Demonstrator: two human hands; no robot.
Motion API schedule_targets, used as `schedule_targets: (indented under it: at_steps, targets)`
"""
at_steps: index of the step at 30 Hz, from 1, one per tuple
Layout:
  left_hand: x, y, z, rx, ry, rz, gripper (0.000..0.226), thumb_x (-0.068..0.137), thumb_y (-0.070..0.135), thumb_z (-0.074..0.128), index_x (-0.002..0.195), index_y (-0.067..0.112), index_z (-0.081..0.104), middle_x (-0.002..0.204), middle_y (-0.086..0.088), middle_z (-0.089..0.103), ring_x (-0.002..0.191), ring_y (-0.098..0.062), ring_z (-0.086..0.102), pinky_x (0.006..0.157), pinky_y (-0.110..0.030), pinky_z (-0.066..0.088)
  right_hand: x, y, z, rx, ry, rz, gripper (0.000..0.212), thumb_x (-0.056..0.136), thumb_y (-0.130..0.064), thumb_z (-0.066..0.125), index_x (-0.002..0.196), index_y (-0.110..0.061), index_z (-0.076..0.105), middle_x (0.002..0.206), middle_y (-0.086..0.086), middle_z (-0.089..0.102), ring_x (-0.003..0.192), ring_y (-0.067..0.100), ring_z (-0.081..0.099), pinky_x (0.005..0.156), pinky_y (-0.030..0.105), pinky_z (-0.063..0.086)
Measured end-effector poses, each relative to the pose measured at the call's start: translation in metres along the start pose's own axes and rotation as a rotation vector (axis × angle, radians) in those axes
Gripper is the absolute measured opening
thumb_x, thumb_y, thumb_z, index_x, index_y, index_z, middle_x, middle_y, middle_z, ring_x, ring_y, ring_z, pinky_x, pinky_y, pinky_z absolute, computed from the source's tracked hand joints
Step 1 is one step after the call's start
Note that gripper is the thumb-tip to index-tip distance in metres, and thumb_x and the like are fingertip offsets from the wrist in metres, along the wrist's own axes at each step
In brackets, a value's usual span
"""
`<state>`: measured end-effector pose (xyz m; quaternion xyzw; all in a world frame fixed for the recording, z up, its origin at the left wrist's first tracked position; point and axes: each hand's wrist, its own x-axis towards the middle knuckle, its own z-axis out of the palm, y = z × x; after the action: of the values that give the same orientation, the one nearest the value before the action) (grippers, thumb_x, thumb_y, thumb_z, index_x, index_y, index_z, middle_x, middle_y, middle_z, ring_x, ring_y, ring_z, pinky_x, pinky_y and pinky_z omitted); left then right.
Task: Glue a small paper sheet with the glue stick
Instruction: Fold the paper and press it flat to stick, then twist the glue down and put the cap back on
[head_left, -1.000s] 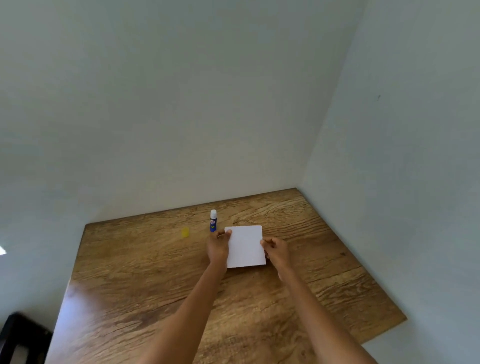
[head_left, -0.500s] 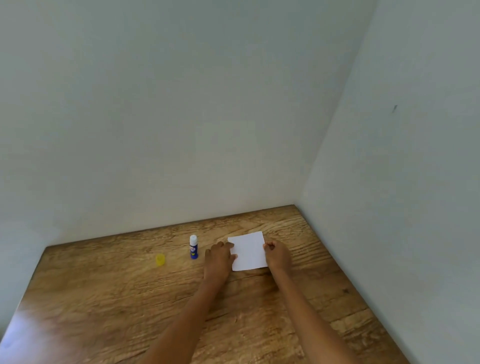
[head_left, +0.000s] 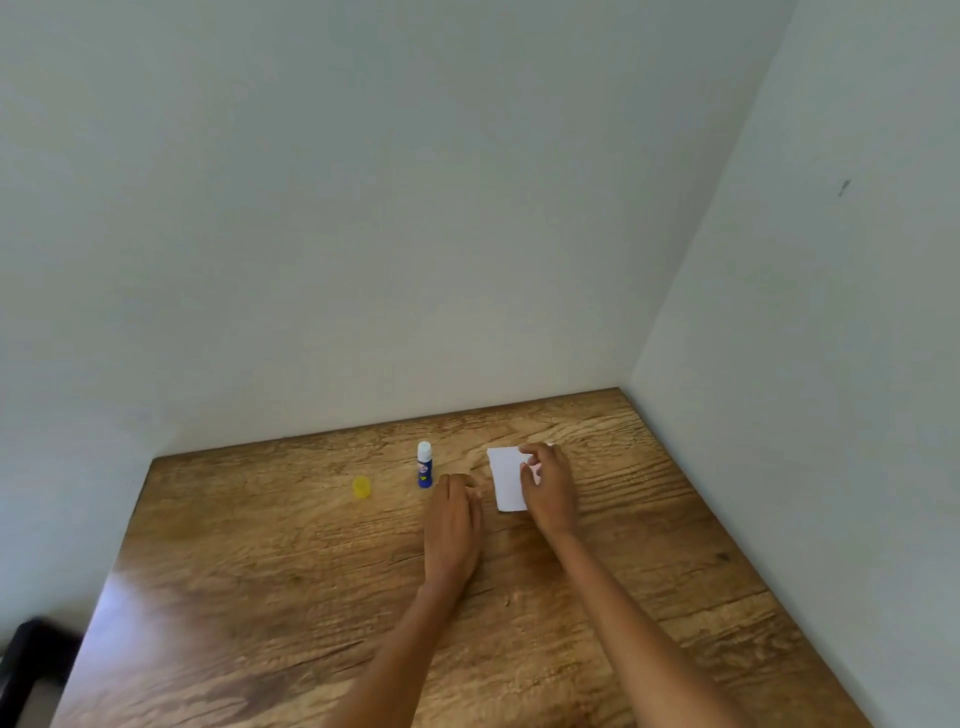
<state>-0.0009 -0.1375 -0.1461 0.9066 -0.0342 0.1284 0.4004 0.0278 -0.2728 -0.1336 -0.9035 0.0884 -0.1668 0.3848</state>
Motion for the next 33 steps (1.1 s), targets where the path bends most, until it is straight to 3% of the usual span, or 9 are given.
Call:
schedule_targets:
  at_steps: [3, 6, 11, 14, 19, 21, 24, 27, 33]
  targets:
    - [-0.012, -0.003, -0.013, -0.212, 0.191, -0.147, 0.014, 0.089, 0.002, 0.049, 0.087, 0.013, 0.040, 0.091, -0.008, 0.045, 0.078, -0.024, 0.045, 0.069, -0.040, 0.043, -0.017, -0.025, 0.026, 0.012, -0.236, -0.187, 0.035, 0.084, -0.006, 0.053, 0.118, -0.015, 0.055, 0.117, 0.006, 0.055, 0.107, 0.019, 0.053, 0.089, 0.032, 0.048]
    - [-0.003, -0.006, -0.028, -0.363, 0.300, -0.375, 0.026, 0.084, -0.003, 0.049, 0.101, 0.014, 0.040, 0.109, -0.010, 0.043, 0.087, -0.017, 0.044, 0.074, -0.033, 0.039, -0.021, -0.048, 0.051, -0.005, -0.375, -0.235, 0.042, 0.084, -0.015, 0.056, 0.125, -0.017, 0.050, 0.123, 0.004, 0.053, 0.111, 0.019, 0.051, 0.088, 0.033, 0.047]
    - [0.015, -0.017, -0.033, -0.434, 0.119, -0.382, 0.054, 0.091, 0.003, 0.050, 0.141, 0.012, 0.030, 0.144, -0.004, 0.039, 0.128, -0.016, 0.043, 0.104, -0.030, 0.039, -0.017, -0.060, 0.074, -0.002, -0.375, -0.216, 0.035, 0.090, -0.023, 0.054, 0.124, -0.016, 0.052, 0.126, 0.007, 0.054, 0.113, 0.021, 0.051, 0.092, 0.034, 0.047]
    - [0.025, -0.019, -0.034, -0.538, 0.084, -0.385, 0.050, 0.092, 0.003, 0.050, 0.138, 0.017, 0.040, 0.135, 0.000, 0.051, 0.116, -0.006, 0.048, 0.095, -0.022, 0.039, -0.012, -0.058, 0.077, 0.077, -0.350, -0.103, 0.027, 0.090, -0.022, 0.052, 0.115, -0.014, 0.058, 0.118, 0.007, 0.060, 0.108, 0.022, 0.055, 0.087, 0.033, 0.048]
    - [0.034, -0.022, -0.048, -0.582, 0.146, -0.462, 0.041, 0.089, -0.001, 0.054, 0.127, 0.012, 0.056, 0.122, -0.006, 0.064, 0.107, -0.017, 0.060, 0.092, -0.027, 0.050, -0.013, -0.059, 0.074, 0.124, -0.344, -0.048, 0.016, 0.089, -0.029, 0.055, 0.100, -0.019, 0.061, 0.103, 0.001, 0.066, 0.099, 0.017, 0.059, 0.077, 0.032, 0.048]
    - [0.035, -0.021, -0.058, -0.576, 0.181, -0.475, 0.036, 0.088, 0.002, 0.058, 0.123, 0.010, 0.059, 0.116, -0.006, 0.067, 0.097, -0.011, 0.060, 0.075, -0.008, 0.049, -0.020, -0.068, 0.071, 0.257, -0.345, -0.049, 0.014, 0.089, -0.028, 0.059, 0.099, -0.018, 0.060, 0.100, -0.002, 0.065, 0.097, 0.014, 0.061, 0.076, 0.027, 0.050]
    - [0.034, -0.016, -0.083, -0.584, 0.136, -0.383, 0.030, 0.087, 0.007, 0.062, 0.116, 0.010, 0.064, 0.107, -0.006, 0.070, 0.088, -0.009, 0.060, 0.059, -0.002, 0.046, -0.032, -0.086, 0.062, 0.412, -0.348, -0.059, 0.022, 0.089, -0.026, 0.061, 0.109, -0.018, 0.058, 0.097, -0.010, 0.063, 0.091, 0.001, 0.061, 0.074, 0.022, 0.051]
    - [0.035, -0.010, -0.121, -0.589, -0.007, -0.217, 0.025, 0.087, 0.009, 0.062, 0.111, 0.013, 0.064, 0.099, -0.003, 0.069, 0.090, -0.012, 0.061, 0.064, -0.008, 0.047, -0.040, -0.104, 0.049, 0.403, -0.449, -0.117, 0.034, 0.092, -0.025, 0.057, 0.125, -0.023, 0.051, 0.104, -0.010, 0.061, 0.088, 0.001, 0.059, 0.071, 0.012, 0.045]
    - [0.027, 0.007, -0.210, -0.833, -0.253, 0.002, 0.022, 0.091, 0.000, 0.054, 0.112, 0.002, 0.053, 0.113, -0.013, 0.065, 0.101, -0.021, 0.064, 0.083, -0.021, 0.054, -0.064, -0.168, 0.011, 0.537, -0.656, -0.159, 0.017, 0.097, -0.022, 0.047, 0.110, -0.029, 0.054, 0.103, -0.007, 0.064, 0.077, 0.002, 0.064, 0.067, 0.016, 0.050]
